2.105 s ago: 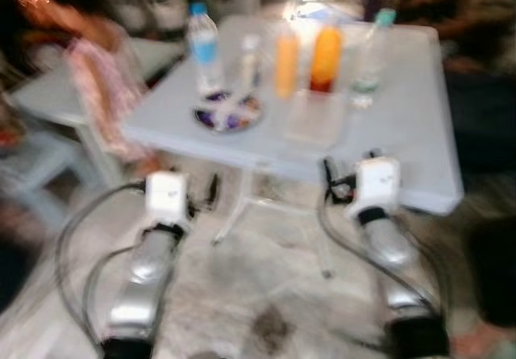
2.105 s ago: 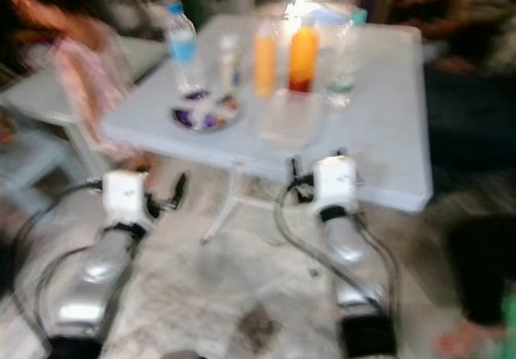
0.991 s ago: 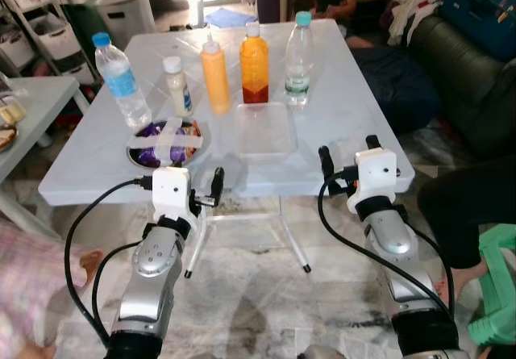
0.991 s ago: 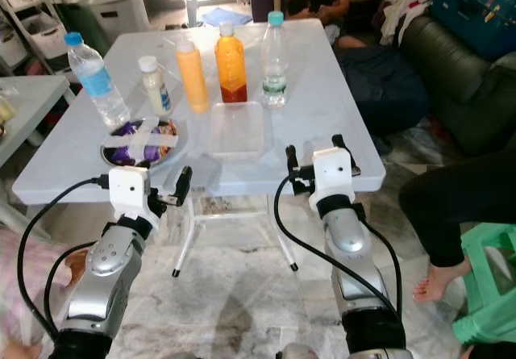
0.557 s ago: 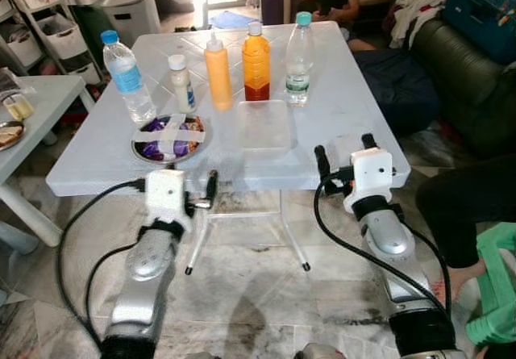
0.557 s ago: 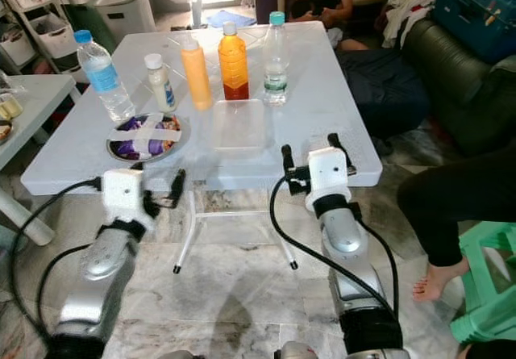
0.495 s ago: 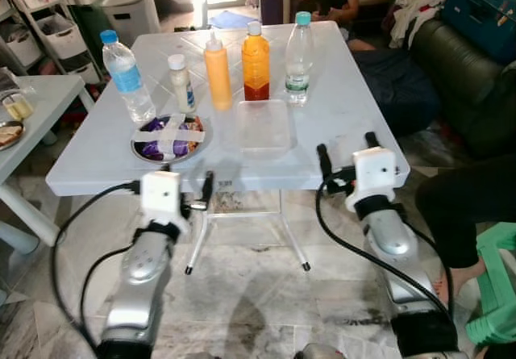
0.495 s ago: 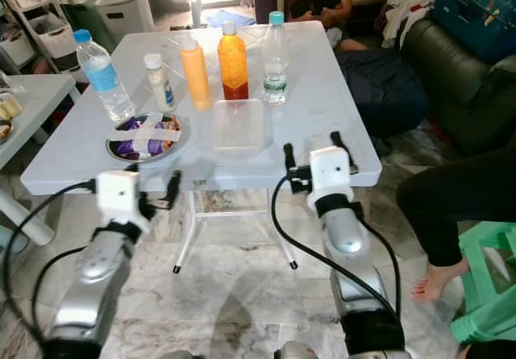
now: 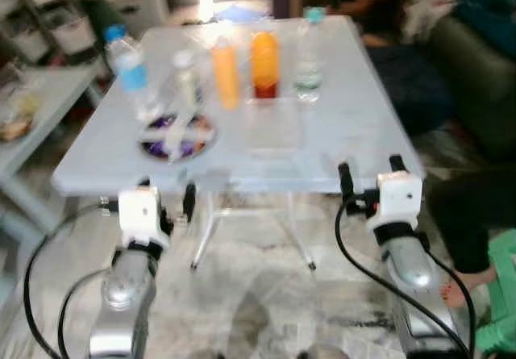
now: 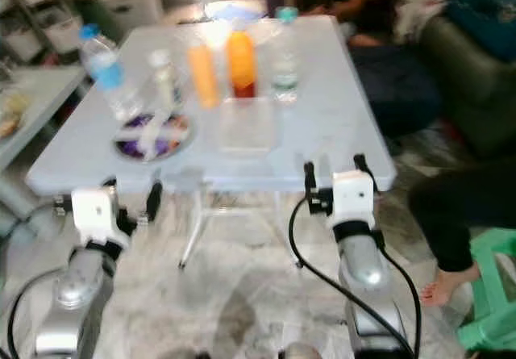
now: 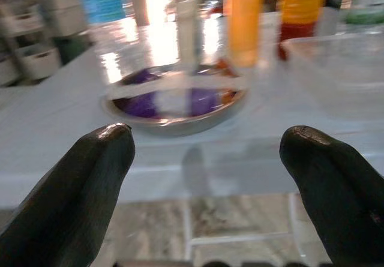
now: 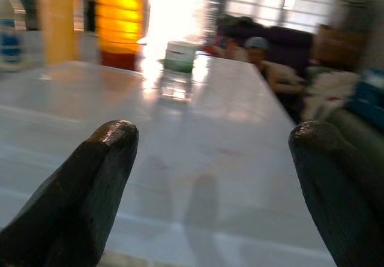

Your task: Restocking fridge

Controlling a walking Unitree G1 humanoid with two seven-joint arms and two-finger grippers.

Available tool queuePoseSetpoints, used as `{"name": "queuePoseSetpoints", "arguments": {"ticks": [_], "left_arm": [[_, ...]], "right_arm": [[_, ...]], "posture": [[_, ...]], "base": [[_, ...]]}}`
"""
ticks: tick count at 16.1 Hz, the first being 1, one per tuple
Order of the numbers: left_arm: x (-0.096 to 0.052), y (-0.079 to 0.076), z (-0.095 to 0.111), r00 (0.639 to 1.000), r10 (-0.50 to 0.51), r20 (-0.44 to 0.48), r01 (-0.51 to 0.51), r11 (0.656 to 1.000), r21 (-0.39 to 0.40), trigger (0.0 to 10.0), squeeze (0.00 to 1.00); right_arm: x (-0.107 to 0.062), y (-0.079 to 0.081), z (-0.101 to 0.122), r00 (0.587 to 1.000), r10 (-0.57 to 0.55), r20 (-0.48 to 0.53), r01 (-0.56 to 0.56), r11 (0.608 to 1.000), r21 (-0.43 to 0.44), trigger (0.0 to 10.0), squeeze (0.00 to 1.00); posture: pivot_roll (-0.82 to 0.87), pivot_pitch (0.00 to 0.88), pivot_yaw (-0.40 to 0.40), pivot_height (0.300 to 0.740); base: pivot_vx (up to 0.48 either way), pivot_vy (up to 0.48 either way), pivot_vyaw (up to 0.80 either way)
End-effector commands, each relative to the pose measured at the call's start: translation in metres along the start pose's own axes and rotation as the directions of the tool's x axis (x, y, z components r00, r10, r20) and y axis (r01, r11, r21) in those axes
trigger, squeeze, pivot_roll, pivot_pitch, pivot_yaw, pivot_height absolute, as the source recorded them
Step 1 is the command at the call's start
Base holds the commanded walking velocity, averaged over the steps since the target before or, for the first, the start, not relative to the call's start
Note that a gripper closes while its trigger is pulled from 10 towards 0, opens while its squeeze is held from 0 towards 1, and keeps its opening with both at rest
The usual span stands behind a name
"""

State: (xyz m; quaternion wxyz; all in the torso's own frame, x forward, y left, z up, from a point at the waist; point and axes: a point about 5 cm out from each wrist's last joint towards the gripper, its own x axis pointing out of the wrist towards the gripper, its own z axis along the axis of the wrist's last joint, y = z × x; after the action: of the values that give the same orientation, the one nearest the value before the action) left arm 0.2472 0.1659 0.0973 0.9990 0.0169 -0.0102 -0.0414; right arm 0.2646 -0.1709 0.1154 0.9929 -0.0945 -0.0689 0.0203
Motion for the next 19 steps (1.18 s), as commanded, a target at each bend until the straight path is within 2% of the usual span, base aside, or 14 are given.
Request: {"name": "queuePoseSetpoints", "arguments": {"ticks": [1,6,12,16,19], "left_arm": [[0.000,0.003,0.001,1.000,0.008,-0.006,-0.008,1.000,0.005,10.0,0.00],[0.004,0.002,0.009,1.000,0.003,0.007,-0.003,1.000,0.006,10.0,0.00],[0.006,-0.004,0.010,1.000,-0.021,0.007,0.021,1.000,-0.007,10.0,0.00],[0.007,-0.006,0.011,0.999,-0.032,0.011,0.032,0.999,-0.017,10.0,0.00],[0.007,-0.008,0.011,0.999,-0.037,0.012,0.037,0.999,-0.020,10.0,0.00]], "right_arm": [[0.004,0.004,0.010,0.999,0.007,0.034,-0.007,1.000,0.006,10.0,0.00],[0.003,0.004,0.012,0.999,0.018,0.032,-0.018,1.000,0.008,10.0,0.00],[0.007,0.002,0.013,1.000,-0.001,0.018,0.000,1.000,0.027,10.0,0.00],[0.011,0.003,0.015,1.000,0.008,0.022,-0.008,1.000,0.027,10.0,0.00],[0.011,0.007,0.017,0.999,0.032,0.036,-0.033,0.999,0.034,10.0,0.00]], "posture": [[-0.14,0.029,0.096,0.740],[-0.13,0.032,0.094,0.740],[-0.14,0.045,0.085,0.740],[-0.14,0.047,0.084,0.740],[-0.14,0.046,0.084,0.740]], "base": [[0.000,0.000,0.80],[0.000,0.000,0.73],[0.172,0.000,0.00],[0.297,0.000,-0.72],[0.299,0.000,0.00]]}}
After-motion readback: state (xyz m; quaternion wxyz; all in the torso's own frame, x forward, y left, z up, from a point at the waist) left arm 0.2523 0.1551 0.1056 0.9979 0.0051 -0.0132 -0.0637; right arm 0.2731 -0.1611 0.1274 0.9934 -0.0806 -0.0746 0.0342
